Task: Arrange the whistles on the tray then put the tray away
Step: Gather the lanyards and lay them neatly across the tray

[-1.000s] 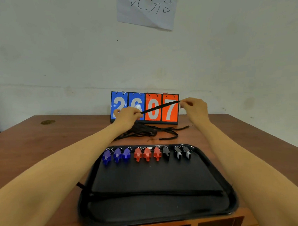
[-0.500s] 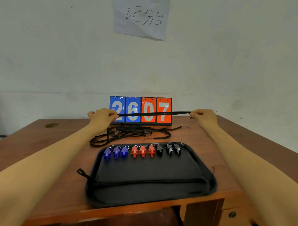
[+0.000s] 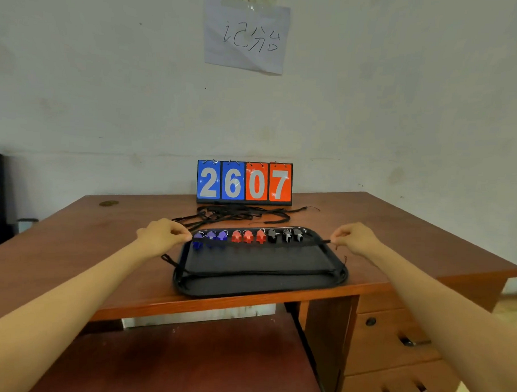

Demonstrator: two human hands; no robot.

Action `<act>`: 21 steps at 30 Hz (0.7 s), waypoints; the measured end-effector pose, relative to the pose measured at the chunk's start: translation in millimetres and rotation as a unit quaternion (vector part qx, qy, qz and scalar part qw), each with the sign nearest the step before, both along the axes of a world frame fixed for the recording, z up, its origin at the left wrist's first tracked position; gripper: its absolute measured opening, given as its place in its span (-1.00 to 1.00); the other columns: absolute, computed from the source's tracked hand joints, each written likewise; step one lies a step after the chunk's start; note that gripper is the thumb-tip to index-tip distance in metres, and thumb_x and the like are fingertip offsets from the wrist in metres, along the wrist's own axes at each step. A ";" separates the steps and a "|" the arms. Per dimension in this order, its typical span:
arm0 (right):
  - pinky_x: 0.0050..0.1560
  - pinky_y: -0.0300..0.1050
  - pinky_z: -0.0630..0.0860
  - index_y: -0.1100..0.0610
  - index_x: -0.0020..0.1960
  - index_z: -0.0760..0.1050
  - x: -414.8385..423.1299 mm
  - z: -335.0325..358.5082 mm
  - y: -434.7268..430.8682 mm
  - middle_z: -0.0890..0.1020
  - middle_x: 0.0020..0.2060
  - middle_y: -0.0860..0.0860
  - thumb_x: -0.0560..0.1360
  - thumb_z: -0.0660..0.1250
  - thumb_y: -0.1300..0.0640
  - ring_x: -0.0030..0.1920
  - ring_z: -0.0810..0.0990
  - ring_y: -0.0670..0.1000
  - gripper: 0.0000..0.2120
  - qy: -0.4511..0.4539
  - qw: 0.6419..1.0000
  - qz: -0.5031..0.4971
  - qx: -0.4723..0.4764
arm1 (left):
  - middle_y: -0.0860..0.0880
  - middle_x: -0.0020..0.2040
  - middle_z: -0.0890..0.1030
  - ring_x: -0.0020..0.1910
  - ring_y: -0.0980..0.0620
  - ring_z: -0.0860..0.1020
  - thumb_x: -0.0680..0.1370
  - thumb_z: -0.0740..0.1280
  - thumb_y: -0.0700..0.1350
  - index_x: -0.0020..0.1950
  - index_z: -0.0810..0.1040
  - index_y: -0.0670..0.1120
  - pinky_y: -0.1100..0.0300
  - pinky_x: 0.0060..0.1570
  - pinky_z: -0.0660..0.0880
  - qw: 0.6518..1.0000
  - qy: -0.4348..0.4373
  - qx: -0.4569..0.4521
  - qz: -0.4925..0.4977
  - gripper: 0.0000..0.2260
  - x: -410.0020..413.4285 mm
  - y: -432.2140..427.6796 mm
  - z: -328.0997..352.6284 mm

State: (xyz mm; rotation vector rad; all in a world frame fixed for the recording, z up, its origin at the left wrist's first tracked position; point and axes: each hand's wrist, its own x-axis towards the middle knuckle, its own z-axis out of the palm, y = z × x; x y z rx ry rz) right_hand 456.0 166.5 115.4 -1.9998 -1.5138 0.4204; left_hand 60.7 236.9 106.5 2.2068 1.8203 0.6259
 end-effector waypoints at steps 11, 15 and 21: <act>0.23 0.16 0.44 -0.06 -0.13 0.57 -7.4 -23.6 -19.8 0.62 0.04 0.05 0.53 0.29 0.08 0.19 0.47 0.13 -0.89 -0.185 0.982 0.004 -0.047 | 0.07 0.11 0.62 0.20 -0.02 0.46 0.53 0.29 0.08 0.00 0.63 0.15 -0.05 0.28 0.22 0.999 0.044 -0.012 0.029 -0.86 4.0 -25.0 -18.7; 0.27 0.20 0.37 0.00 -0.05 0.61 -7.6 -28.1 -15.7 0.60 0.09 0.05 0.54 0.28 0.09 0.26 0.39 0.15 -0.87 -0.222 0.973 0.015 -0.055 | 0.09 0.12 0.61 0.21 -0.02 0.44 0.53 0.30 0.06 -0.05 0.64 0.15 -0.08 0.33 0.13 0.996 0.084 -0.016 0.027 -0.88 4.4 -27.6 -21.2; 0.33 0.23 0.21 -0.05 0.15 0.58 -8.2 -23.9 -15.2 0.49 0.27 0.05 0.56 0.23 0.02 0.40 0.20 0.17 -0.78 -0.254 0.966 0.025 -0.049 | 0.10 0.32 0.47 0.38 0.01 0.32 0.54 0.22 0.15 0.13 0.58 0.17 -0.17 0.38 -0.02 0.991 0.132 0.016 -0.015 -0.76 3.9 -32.2 -18.4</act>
